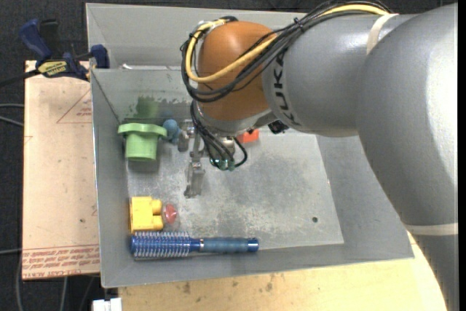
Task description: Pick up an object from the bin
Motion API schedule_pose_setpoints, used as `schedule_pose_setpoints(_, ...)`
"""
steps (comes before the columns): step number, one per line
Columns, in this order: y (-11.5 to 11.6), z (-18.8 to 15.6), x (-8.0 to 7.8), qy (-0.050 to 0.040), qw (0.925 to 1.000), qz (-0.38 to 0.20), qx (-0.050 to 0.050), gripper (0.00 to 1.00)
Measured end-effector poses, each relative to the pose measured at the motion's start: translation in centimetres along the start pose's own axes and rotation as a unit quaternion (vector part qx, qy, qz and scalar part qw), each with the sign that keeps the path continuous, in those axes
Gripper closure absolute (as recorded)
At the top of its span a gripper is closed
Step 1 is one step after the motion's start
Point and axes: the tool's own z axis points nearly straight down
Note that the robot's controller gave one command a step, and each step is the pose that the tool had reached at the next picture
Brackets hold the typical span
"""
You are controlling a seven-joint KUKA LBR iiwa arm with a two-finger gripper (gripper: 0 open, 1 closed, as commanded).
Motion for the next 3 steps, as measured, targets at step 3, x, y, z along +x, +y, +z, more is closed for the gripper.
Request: schedule_pose_setpoints(3, 7.6, 4.2, 6.4, -0.0101, 0.9246, -0.381, 0.001, 0.0)
